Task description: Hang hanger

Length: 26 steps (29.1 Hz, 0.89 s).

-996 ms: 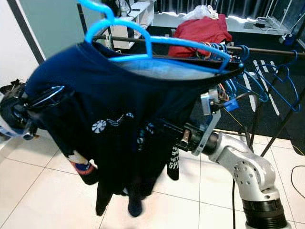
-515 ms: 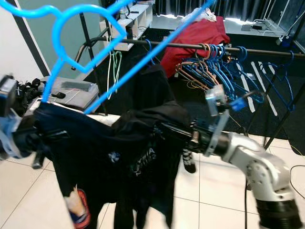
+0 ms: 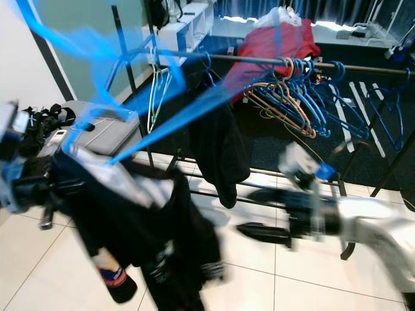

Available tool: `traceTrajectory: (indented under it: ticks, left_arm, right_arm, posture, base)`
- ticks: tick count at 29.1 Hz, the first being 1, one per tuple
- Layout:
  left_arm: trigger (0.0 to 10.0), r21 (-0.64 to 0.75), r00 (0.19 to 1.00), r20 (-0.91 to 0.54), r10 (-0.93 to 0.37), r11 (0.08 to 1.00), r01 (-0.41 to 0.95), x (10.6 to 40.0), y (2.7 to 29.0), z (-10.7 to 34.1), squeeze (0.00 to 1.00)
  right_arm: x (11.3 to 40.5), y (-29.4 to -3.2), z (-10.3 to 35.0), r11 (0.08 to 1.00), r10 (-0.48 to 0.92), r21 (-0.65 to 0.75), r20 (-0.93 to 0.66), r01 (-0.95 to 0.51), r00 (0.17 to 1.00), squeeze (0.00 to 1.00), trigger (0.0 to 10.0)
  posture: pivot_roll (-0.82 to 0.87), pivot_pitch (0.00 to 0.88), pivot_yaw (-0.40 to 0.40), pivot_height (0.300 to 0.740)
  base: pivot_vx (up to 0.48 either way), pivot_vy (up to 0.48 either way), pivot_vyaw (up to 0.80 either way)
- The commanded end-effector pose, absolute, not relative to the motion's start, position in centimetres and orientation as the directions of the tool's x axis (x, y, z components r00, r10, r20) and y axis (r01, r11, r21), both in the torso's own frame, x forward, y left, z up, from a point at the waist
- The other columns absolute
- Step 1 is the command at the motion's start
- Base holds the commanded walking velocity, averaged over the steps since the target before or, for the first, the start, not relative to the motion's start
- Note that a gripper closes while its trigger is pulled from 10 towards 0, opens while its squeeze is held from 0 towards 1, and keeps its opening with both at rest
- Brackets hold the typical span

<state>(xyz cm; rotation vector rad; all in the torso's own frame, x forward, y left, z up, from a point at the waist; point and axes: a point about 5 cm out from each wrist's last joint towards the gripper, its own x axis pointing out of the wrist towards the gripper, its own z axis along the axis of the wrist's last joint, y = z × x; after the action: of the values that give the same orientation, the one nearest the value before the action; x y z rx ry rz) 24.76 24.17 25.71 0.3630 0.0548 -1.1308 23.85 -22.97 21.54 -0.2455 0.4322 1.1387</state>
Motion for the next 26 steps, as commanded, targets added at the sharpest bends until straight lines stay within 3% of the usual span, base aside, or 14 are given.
traceTrajectory:
  ticks: [1,3,4,7,9,10,12,13,14,15,16,19,25,26]
  left_arm:
    - [10.0,0.315,0.435,-0.381,-0.816,0.328,0.891,24.8,25.0,25.4,0.00]
    - [10.0,0.315,0.435,-0.381,-0.816,0.328,0.891,24.8,25.0,25.4,0.00]
    - [10.0,0.348,0.417,-0.513,-0.750,0.262,0.900,25.0,25.5,24.9,0.00]
    - [10.0,0.369,0.397,-0.557,-0.730,0.210,0.905,25.2,25.0,24.8,0.00]
    - [10.0,0.376,0.400,-0.533,-0.745,0.214,0.901,25.5,24.6,24.8,0.00]
    - [10.0,0.352,0.396,-0.480,-0.783,0.242,0.904,25.9,23.4,24.2,0.00]
    - [10.0,0.352,0.396,-0.480,-0.783,0.242,0.904,25.9,23.4,24.2,0.00]
    - [10.0,0.334,0.390,-0.443,-0.807,0.255,0.907,26.0,22.7,23.7,0.00]
    - [10.0,0.334,0.390,-0.443,-0.807,0.255,0.907,26.0,22.7,23.7,0.00]
    - [10.0,0.296,0.404,-0.377,-0.833,0.306,0.905,26.3,21.3,22.6,0.00]
    - [10.0,0.262,0.387,-0.357,-0.850,0.307,0.915,25.8,20.0,21.1,0.00]
    - [10.0,0.245,0.372,-0.351,-0.859,0.299,0.922,25.5,19.3,20.2,0.00]
    - [10.0,0.274,0.305,-0.503,-0.809,0.185,0.944,24.5,19.1,18.3,0.00]
    - [10.0,0.289,0.280,-0.555,-0.784,0.134,0.948,24.5,18.9,17.9,0.00]
  right_arm:
    - [23.8,-24.5,22.5,0.438,0.776,-0.044,-0.486,-0.898,0.402,1.00,10.0]
    - [23.8,-24.5,22.5,0.438,0.776,-0.044,-0.486,-0.898,0.402,1.00,10.0]
    - [23.8,-24.5,25.3,0.438,0.824,-0.086,-0.359,-0.895,0.438,1.00,10.0]
    - [22.8,-22.5,30.3,0.333,0.943,-0.106,0.006,-0.937,0.334,1.00,10.0]
    - [22.7,-22.1,31.0,0.312,0.950,-0.131,0.071,-0.941,0.305,1.00,10.0]
    - [24.5,-22.1,29.8,0.433,0.901,-0.146,0.063,-0.890,0.428,0.77,10.0]
    - [24.5,-22.1,29.8,0.433,0.901,-0.146,0.063,-0.890,0.428,0.77,10.0]
    - [25.7,-22.1,28.8,0.519,0.854,-0.167,0.048,-0.839,0.519,0.11,10.0]
    - [25.7,-22.1,28.8,0.519,0.854,-0.167,0.048,-0.839,0.519,0.11,10.0]
    - [27.5,-21.8,27.0,0.636,0.770,-0.128,0.037,-0.761,0.637,0.00,10.0]
    - [28.2,-21.1,25.0,0.675,0.735,-0.100,0.004,-0.731,0.678,0.00,10.0]
    - [28.5,-20.6,23.7,0.687,0.723,-0.084,-0.018,-0.722,0.690,0.00,10.0]
    - [27.3,-19.6,21.5,0.532,0.818,-0.126,-0.179,-0.837,0.547,0.00,10.0]
    - [26.8,-19.2,20.7,0.461,0.837,-0.129,-0.264,-0.878,0.479,0.00,10.0]
  posture:
    - [-0.08,0.059,0.004,0.735]
    - [-0.08,0.059,0.004,0.735]
    - [-0.07,0.062,0.015,0.735]
    - [-0.07,0.056,0.022,0.735]
    - [-0.07,0.055,0.023,0.735]
    - [-0.08,0.051,0.026,0.735]
    - [-0.08,0.051,0.026,0.735]
    - [-0.08,0.050,0.027,0.735]
    - [-0.08,0.050,0.027,0.735]
    - [-0.07,0.048,0.027,0.735]
    - [-0.06,0.046,0.021,0.735]
    - [-0.06,0.046,0.021,0.735]
    - [-0.05,0.039,0.006,0.735]
    - [-0.04,0.031,0.003,0.735]
  base:
    - [0.000,0.000,0.00]
    - [0.000,0.000,0.00]
    - [0.000,0.000,0.00]
    - [0.000,0.000,0.00]
    - [0.000,0.000,0.00]
    - [0.000,0.000,0.00]
    - [0.000,0.000,0.00]
    - [0.000,0.000,0.00]
    - [0.000,0.000,0.00]
    - [0.000,0.000,0.00]
    - [0.000,0.000,0.00]
    - [0.000,0.000,0.00]
    - [0.000,0.000,0.00]
    - [0.000,0.000,0.00]
